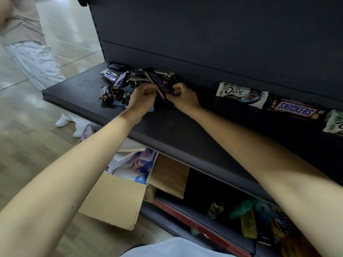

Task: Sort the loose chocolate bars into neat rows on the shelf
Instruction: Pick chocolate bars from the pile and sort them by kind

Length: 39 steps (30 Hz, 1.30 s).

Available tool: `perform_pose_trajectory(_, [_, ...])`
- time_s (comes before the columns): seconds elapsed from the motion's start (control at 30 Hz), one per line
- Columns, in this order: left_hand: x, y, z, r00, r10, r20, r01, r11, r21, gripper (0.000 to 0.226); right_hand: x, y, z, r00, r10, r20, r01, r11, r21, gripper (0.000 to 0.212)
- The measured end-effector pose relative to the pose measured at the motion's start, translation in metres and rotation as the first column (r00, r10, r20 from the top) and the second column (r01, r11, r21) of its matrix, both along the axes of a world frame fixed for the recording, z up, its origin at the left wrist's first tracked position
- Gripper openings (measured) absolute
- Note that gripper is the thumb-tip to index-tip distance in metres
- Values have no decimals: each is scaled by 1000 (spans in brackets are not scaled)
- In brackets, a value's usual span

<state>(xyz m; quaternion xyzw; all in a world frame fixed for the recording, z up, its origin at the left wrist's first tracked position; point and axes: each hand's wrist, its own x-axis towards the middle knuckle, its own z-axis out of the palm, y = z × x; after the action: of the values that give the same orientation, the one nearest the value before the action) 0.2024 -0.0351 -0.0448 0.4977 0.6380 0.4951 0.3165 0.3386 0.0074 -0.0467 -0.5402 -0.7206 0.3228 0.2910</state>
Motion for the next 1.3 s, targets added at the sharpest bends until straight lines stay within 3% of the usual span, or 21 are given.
perform_pose_trajectory(0.17, [-17, -2, 0, 999, -35, 3, 35, 999, -16, 31, -23, 13, -2, 992, -31, 124, 36, 999, -36, 76])
perform_pose_trajectory(0.3, [-24, -7, 1, 1000, -26, -12, 26, 999, -26, 29, -34, 17, -1, 968, -85, 236, 79, 996, 31, 69])
perform_pose_trajectory(0.47, [-31, -10, 0, 999, -34, 0, 34, 998, -49, 28, -28, 13, 1, 995, -59, 80, 53, 996, 78, 52])
perform_pose_trajectory(0.6, [-24, -10, 3, 988, 1, 155, 13, 996, -84, 25, -21, 8, -1, 997, -41, -72, 48, 995, 89, 52])
perform_pose_trajectory(0.77, [-13, -7, 8, 914, 65, 400, -45, 997, -59, 9, -13, -6, 1, 989, 9, -147, 19, 983, 185, 50])
perform_pose_trajectory(0.87, [-10, -6, 8, 856, 103, 506, -105, 994, -24, 15, -2, -12, 5, 980, 19, -196, 19, 981, 195, 50])
perform_pose_trajectory(1.07, [-3, -11, 8, 697, 128, 706, -140, 989, -41, 7, 22, -25, 3, 977, 128, -172, -88, 971, 222, 50])
perform_pose_trajectory(1.2, [11, -17, 7, 664, 79, 744, -127, 992, 8, 32, 35, -30, 2, 974, 82, -211, -54, 989, 136, 64])
perform_pose_trajectory(1.3, [24, -20, 10, 653, 44, 756, -89, 996, 18, 29, 48, -35, 6, 957, 6, -290, -5, 1000, 3, 68])
